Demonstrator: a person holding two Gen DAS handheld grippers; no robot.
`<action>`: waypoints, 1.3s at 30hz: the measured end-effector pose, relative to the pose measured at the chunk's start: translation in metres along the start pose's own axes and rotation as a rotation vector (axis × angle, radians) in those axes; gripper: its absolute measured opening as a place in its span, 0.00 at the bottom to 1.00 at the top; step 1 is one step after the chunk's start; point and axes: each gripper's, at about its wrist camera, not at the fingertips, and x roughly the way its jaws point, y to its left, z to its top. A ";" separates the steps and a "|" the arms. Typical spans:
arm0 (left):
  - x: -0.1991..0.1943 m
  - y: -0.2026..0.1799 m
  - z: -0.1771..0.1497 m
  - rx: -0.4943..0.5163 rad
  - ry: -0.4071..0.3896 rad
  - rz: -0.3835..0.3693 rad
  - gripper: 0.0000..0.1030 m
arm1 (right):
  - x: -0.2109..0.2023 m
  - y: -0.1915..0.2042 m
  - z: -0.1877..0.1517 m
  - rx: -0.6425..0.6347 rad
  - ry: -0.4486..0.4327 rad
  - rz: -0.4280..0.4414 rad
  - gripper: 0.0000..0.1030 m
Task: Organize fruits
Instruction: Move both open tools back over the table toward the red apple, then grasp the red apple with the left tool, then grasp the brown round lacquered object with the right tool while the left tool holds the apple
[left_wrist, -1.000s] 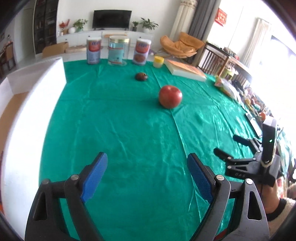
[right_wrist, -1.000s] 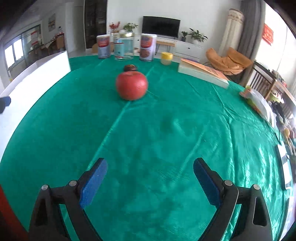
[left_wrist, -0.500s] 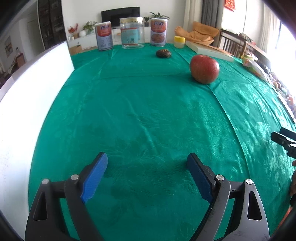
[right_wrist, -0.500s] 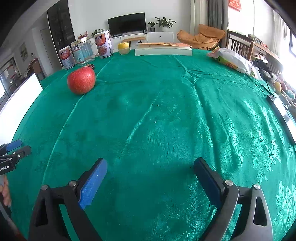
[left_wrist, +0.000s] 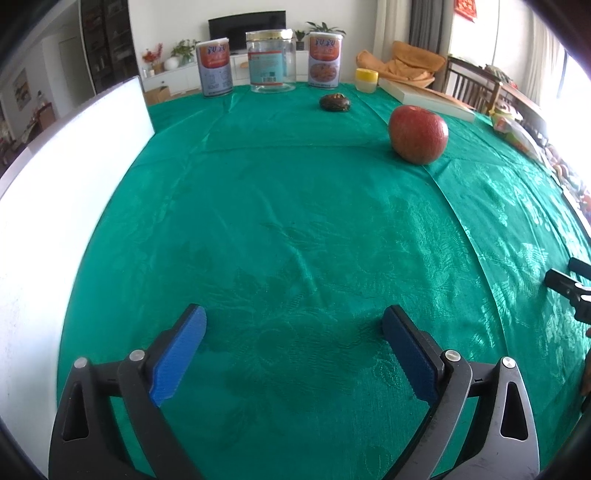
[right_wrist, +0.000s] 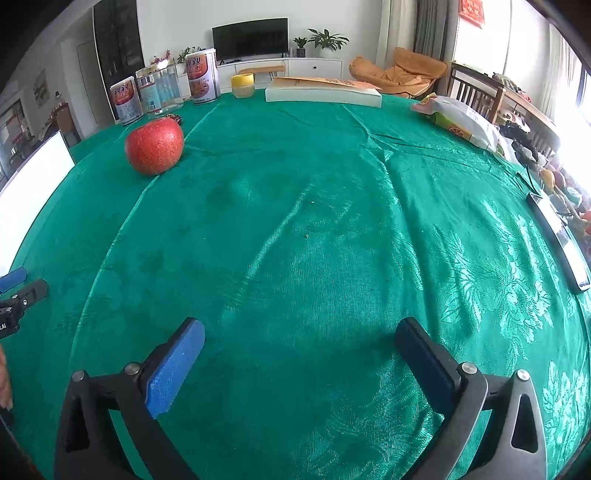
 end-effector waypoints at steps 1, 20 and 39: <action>0.000 0.000 0.000 0.000 0.000 0.000 0.95 | 0.000 0.000 0.000 0.001 0.000 -0.001 1.00; 0.017 -0.063 0.082 0.058 -0.031 -0.205 0.94 | 0.000 -0.001 0.000 0.012 0.000 -0.011 1.00; 0.077 -0.083 0.143 -0.071 0.036 -0.178 0.68 | -0.001 0.000 -0.001 0.016 0.000 -0.013 1.00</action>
